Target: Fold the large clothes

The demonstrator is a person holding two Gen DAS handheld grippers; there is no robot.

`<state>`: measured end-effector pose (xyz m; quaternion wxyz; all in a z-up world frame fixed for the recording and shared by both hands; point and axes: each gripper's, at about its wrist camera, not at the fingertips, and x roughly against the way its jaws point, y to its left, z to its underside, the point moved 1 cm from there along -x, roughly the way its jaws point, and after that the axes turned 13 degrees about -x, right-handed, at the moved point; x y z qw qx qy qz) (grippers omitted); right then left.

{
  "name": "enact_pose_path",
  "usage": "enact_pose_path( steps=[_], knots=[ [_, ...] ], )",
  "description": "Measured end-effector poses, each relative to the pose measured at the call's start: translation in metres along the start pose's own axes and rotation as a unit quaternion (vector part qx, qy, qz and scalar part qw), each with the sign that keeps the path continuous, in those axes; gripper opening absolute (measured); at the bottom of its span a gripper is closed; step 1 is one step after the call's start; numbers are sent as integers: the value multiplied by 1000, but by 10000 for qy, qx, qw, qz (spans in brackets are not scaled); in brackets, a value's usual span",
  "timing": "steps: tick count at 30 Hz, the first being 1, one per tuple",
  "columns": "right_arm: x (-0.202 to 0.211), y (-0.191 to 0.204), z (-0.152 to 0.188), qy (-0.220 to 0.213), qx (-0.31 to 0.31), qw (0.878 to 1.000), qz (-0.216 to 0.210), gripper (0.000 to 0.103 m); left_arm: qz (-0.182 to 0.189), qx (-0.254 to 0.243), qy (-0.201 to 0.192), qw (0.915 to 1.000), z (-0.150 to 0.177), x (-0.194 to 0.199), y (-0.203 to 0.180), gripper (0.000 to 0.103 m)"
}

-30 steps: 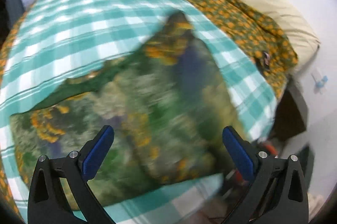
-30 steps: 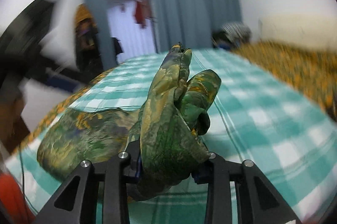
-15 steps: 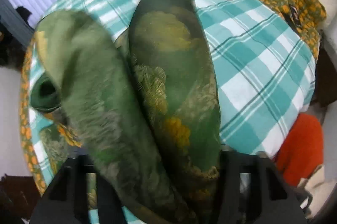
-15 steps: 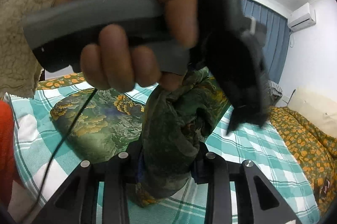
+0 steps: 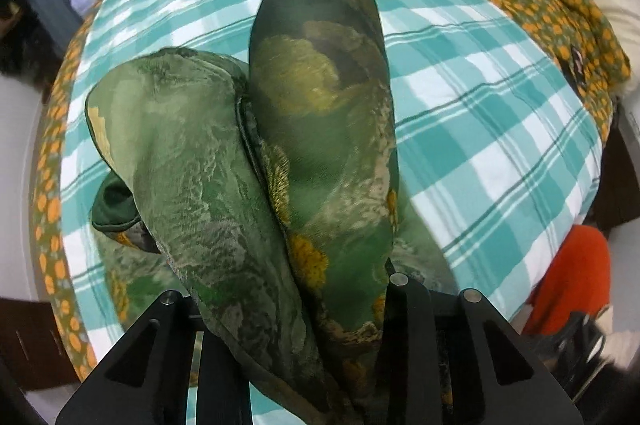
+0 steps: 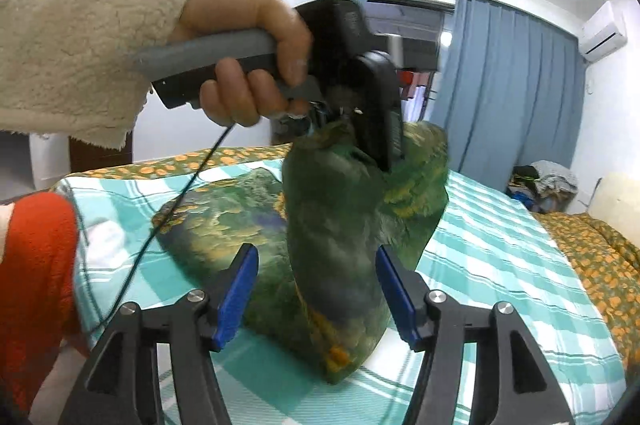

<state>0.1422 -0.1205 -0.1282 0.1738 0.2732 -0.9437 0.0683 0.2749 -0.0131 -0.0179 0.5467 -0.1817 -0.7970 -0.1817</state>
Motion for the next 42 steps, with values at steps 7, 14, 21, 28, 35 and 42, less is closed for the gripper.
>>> enact_pose_path(
  steps=[7,14,21,28,35,42],
  knots=[
    [-13,-27,6,426,-645,9968,181,62,28,301,-42,9995,41,-6,47,30],
    [-37,-60,4,930,-1324,9861,387,56,183,859,-99,9961,88,-22,99,30],
    [-100,-50,-32,1504,-1817,9716,-213,46,532,1502,-237,9869,128,-34,145,32],
    [-196,-4,-28,2266,-1482,9609,-577,46,1028,1899,-373,9757,149,-67,164,38],
    [-242,-7,11,2947,-1817,9378,-256,44,1678,2515,-654,9510,175,-110,179,47],
    [-256,-11,-15,3530,-1843,9169,-266,45,1749,2388,-708,9526,175,-104,180,47]
  ],
)
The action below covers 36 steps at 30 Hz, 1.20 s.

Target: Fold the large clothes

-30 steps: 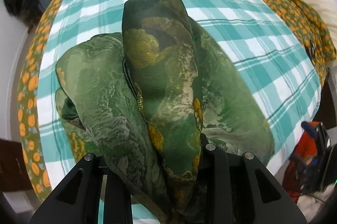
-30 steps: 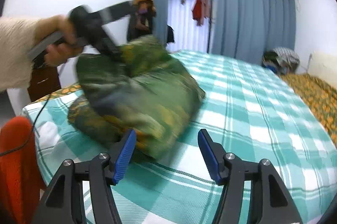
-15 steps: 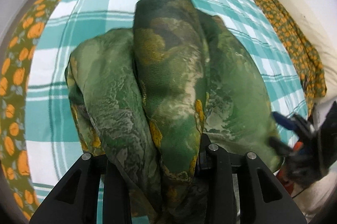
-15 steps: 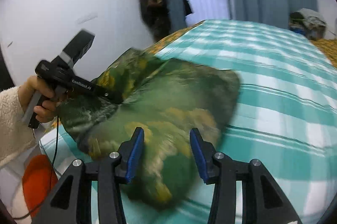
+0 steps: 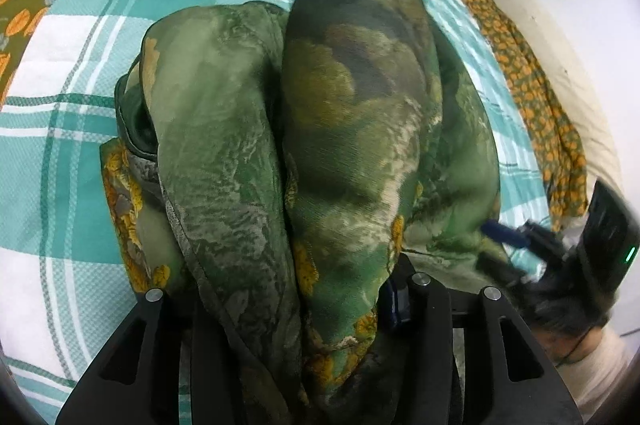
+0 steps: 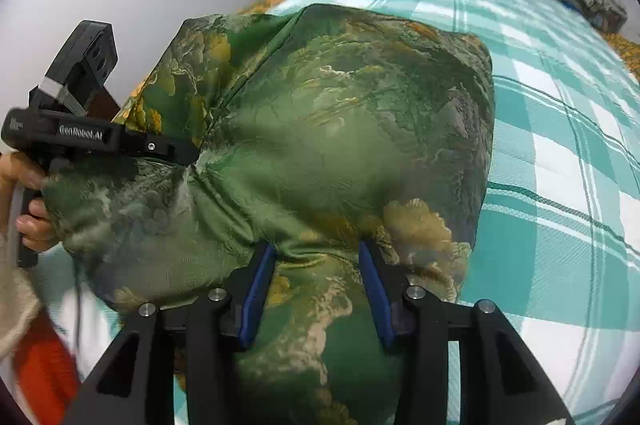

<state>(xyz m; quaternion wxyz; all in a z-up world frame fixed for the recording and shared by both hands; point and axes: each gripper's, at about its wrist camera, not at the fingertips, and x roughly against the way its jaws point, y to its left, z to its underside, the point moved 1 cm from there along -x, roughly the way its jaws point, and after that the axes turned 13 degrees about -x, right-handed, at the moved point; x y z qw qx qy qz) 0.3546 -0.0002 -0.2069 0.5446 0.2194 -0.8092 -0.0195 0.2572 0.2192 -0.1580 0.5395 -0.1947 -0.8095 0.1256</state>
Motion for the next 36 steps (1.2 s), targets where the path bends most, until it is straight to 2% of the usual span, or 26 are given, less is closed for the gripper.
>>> enact_pose_path(
  steps=[2,5,9,11,13,14,17,19,22,24,26,30,33,36],
  knots=[
    [14,0,-26,59,-305,9991,-299,45,110,52,-71,9999,4,1,3,47],
    [23,3,-71,-142,-691,9960,-545,45,163,54,-167,9997,8,-1,4,48],
    [-7,21,-126,-222,-863,9933,-740,45,150,74,-258,9995,11,-1,2,48],
    [-51,23,-146,67,-1087,9921,-617,45,121,103,-300,9994,13,-2,2,48],
    [-94,21,-146,474,-1223,9910,-256,45,35,155,-281,9995,18,-3,4,47],
    [-114,23,-143,623,-1058,9924,-38,45,-9,164,-255,9995,19,-6,4,47],
    [-124,33,-142,546,-717,9956,271,45,-28,145,-239,9996,17,-8,2,48],
    [-118,35,-142,487,-666,9962,285,45,39,150,-254,9996,15,-4,8,48],
    [-93,39,-126,372,-471,9980,219,45,21,126,-277,9995,15,-2,7,48],
    [-68,39,-107,244,-324,9992,15,45,-7,109,-289,9995,15,-4,4,49],
    [-41,35,-75,130,-151,9997,-129,45,-2,115,-294,9995,15,-4,2,49],
    [11,35,0,-170,425,9990,-20,45,-10,105,-257,9996,17,-5,-2,49],
    [50,36,49,-500,543,9972,-140,45,-21,92,-240,9997,13,-7,-4,50],
    [51,34,61,-539,451,9975,-70,45,-25,104,-239,9997,10,-10,-4,50]
  ],
)
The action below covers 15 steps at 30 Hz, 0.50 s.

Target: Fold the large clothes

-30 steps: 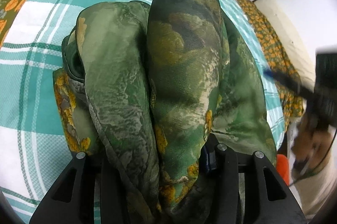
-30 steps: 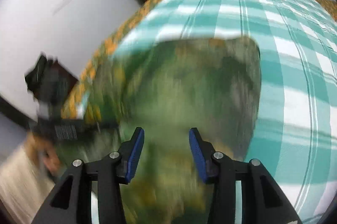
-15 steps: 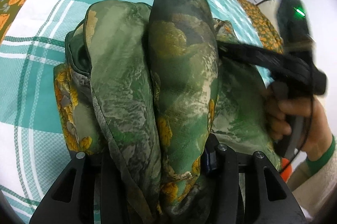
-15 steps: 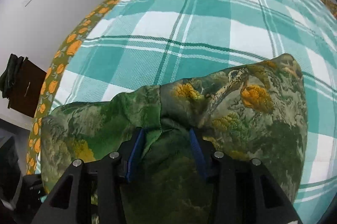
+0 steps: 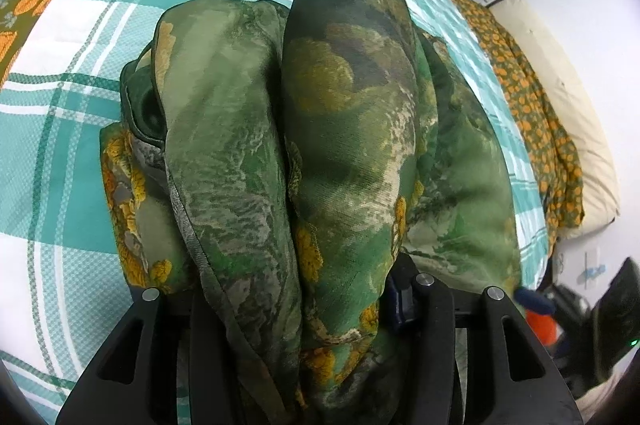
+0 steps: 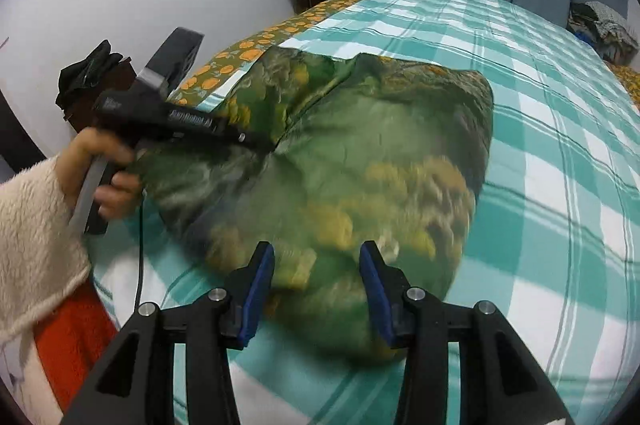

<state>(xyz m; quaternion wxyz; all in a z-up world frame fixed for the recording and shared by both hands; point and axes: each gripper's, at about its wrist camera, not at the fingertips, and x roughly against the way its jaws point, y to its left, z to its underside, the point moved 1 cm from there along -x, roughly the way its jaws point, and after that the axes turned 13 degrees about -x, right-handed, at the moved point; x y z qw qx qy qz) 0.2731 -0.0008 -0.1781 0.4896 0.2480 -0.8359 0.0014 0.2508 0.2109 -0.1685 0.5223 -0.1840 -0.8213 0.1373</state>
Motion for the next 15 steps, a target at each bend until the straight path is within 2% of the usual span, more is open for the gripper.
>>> enact_pose_path(
  steps=[3,6,11,13,15],
  knots=[
    [-30,-3,5,203,-154,9996,102,47,-80,-16,12,10000,-1,-2,-3,50],
    [-48,-6,11,131,-96,9998,87,47,-124,-19,-5,9999,-1,-4,-4,50],
    [-45,-8,12,178,-114,9998,33,47,-100,14,-2,9999,0,-4,-4,51],
    [-35,-1,3,277,-30,9994,192,47,-104,53,2,9999,1,-3,-4,51],
    [-20,11,-6,136,64,9995,293,47,-115,74,-5,9999,1,-1,-6,53]
  ],
)
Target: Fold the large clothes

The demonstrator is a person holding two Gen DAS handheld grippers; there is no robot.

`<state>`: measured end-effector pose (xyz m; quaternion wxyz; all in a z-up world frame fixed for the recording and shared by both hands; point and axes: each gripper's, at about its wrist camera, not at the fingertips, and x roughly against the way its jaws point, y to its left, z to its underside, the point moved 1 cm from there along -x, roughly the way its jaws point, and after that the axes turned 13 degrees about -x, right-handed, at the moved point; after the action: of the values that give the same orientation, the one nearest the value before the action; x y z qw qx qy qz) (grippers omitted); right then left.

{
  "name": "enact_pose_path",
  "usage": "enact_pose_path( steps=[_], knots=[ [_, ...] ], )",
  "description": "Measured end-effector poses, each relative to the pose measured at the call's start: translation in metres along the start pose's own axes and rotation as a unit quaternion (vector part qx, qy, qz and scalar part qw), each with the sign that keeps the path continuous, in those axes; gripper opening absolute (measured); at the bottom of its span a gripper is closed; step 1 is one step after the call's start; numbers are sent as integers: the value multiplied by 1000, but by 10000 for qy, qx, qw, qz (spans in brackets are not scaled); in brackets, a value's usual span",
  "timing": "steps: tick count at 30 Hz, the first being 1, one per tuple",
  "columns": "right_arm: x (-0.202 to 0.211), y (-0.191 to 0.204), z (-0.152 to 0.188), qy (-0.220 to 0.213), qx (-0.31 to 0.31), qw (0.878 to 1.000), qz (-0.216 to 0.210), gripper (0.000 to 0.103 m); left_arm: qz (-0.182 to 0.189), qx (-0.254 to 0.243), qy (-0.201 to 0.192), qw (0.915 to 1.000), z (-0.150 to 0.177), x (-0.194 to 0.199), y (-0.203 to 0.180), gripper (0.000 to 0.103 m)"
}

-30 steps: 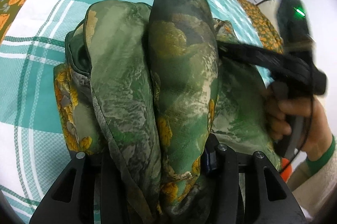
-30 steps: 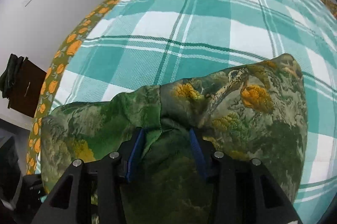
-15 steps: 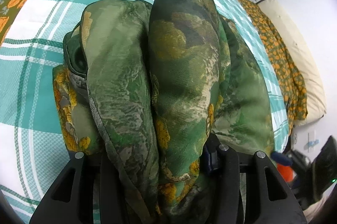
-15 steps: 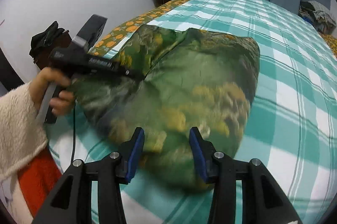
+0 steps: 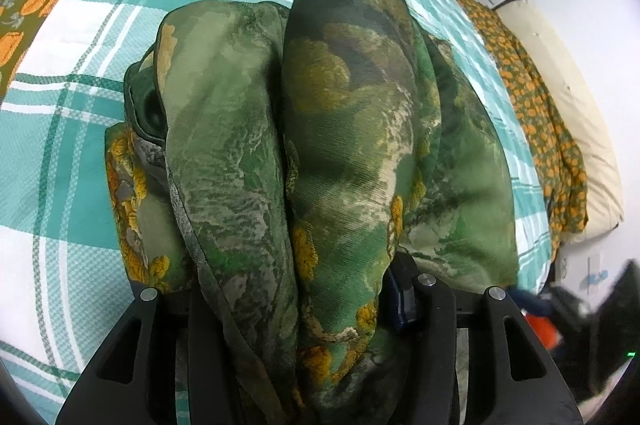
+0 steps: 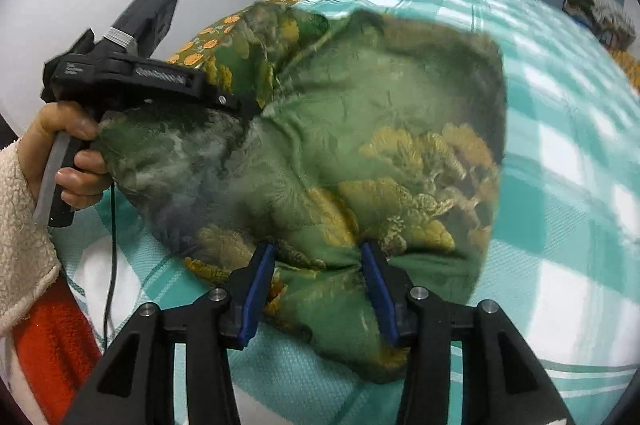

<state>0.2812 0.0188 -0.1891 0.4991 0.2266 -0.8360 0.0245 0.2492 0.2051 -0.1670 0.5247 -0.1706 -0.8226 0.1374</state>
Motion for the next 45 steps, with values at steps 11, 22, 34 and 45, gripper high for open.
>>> enact_pose_path(
  steps=[11,22,34,45],
  knots=[
    [-34,28,-31,184,66,9995,-246,49,-108,356,-564,9977,13,72,3,89],
    [-43,31,-33,138,32,9999,-59,49,1759,2163,-847,9566,61,21,100,97],
    [-43,36,-24,43,124,9999,73,49,1896,985,-1146,9702,34,23,44,102],
    [-37,40,-14,-36,304,9993,192,49,304,215,139,9992,-5,-17,6,102]
  ],
)
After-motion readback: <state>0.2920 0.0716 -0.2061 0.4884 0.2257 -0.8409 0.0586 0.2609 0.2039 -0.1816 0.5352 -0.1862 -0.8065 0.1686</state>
